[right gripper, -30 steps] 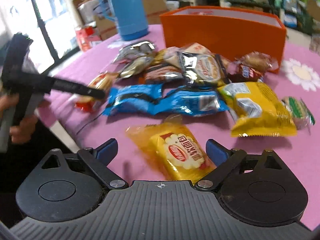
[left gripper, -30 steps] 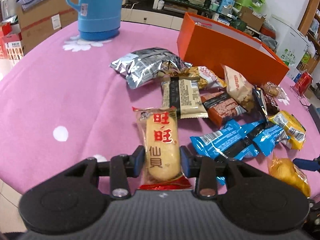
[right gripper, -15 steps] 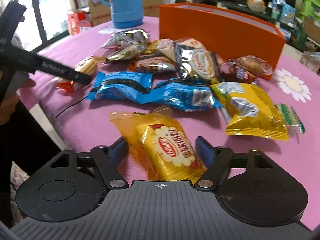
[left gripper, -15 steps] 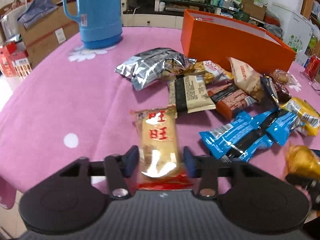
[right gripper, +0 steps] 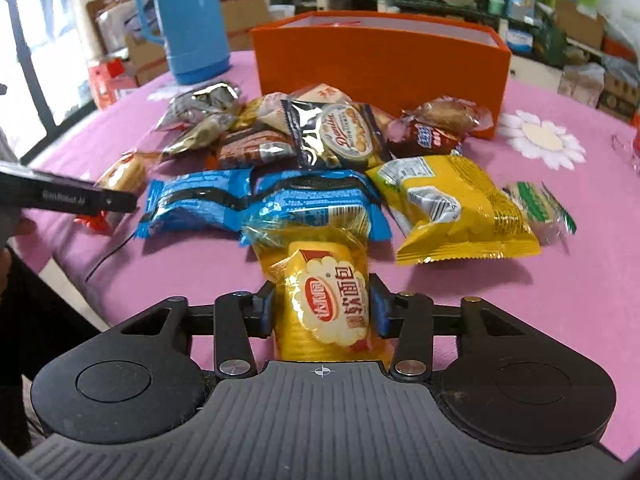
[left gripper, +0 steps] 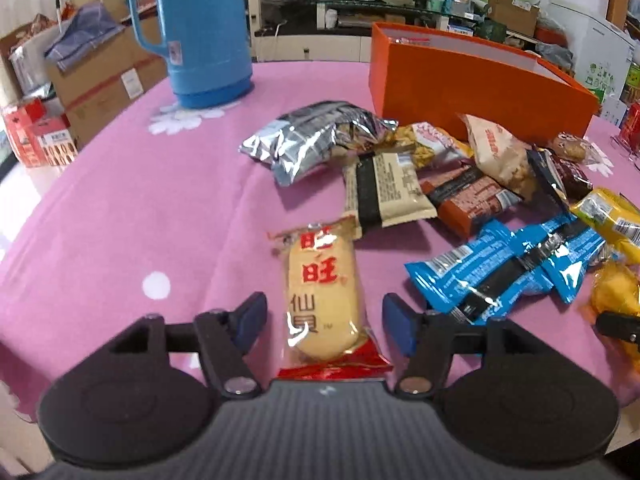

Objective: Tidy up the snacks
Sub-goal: 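Grasp the yellow bread packet with the right tool while the left grasps the white Wangwang cake, then release the yellow bread packet into the box with the right tool while the left releases the Wangwang cake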

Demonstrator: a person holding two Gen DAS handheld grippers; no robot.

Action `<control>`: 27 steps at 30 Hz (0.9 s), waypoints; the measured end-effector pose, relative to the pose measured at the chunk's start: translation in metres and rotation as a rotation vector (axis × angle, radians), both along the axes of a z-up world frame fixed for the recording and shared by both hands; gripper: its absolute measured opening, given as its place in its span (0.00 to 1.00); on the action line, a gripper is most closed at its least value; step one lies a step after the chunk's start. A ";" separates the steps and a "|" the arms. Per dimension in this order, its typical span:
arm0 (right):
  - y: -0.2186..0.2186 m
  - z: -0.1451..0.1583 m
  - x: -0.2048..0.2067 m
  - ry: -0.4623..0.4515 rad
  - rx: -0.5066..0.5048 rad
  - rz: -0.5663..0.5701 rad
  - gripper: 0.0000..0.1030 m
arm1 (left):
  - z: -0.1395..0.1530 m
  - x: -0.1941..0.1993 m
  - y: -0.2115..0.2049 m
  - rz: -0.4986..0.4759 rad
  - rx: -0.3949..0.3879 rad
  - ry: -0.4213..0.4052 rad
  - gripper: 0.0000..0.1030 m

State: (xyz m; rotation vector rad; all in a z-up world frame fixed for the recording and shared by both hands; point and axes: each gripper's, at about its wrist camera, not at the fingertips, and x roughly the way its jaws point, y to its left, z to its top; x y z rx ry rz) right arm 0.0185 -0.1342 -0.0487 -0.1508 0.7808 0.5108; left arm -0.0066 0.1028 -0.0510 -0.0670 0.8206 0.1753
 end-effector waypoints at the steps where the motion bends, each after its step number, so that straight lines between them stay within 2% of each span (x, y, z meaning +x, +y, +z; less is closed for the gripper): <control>1: 0.000 0.000 0.000 -0.003 -0.002 0.000 0.37 | -0.001 0.001 0.001 0.002 -0.007 0.003 0.63; 3: 0.001 -0.002 0.001 0.003 -0.024 -0.004 0.39 | -0.005 0.003 0.003 0.008 -0.021 0.014 0.61; 4: 0.003 -0.003 -0.001 -0.013 -0.042 0.005 0.39 | -0.006 0.003 0.003 0.010 -0.011 0.006 0.54; 6: 0.005 -0.003 -0.004 -0.029 -0.056 0.025 0.29 | -0.002 0.002 0.006 0.011 -0.038 -0.004 0.34; 7: 0.005 -0.002 -0.004 -0.028 -0.044 0.036 0.19 | 0.001 -0.001 0.009 0.019 -0.049 -0.013 0.34; 10: 0.000 0.002 -0.008 -0.015 -0.011 0.047 0.17 | 0.021 -0.015 0.014 0.019 -0.052 -0.087 0.34; 13: -0.011 0.018 -0.015 0.007 0.116 0.051 0.17 | 0.047 -0.021 0.016 -0.004 -0.072 -0.145 0.34; 15: -0.014 0.032 -0.017 0.018 0.208 0.055 0.17 | 0.066 -0.011 0.013 -0.028 -0.083 -0.182 0.34; 18: -0.013 0.064 0.003 -0.042 0.255 0.055 0.17 | 0.091 0.024 0.004 -0.073 -0.095 -0.228 0.34; 21: -0.012 0.099 0.042 -0.156 0.246 0.005 0.17 | 0.111 0.072 -0.010 -0.099 -0.076 -0.272 0.34; 23: -0.012 0.117 0.076 -0.214 0.250 -0.040 0.17 | 0.119 0.107 -0.018 -0.109 -0.098 -0.293 0.34; 27: -0.006 0.129 0.150 -0.303 0.230 -0.132 0.17 | 0.124 0.184 -0.038 -0.135 -0.133 -0.305 0.34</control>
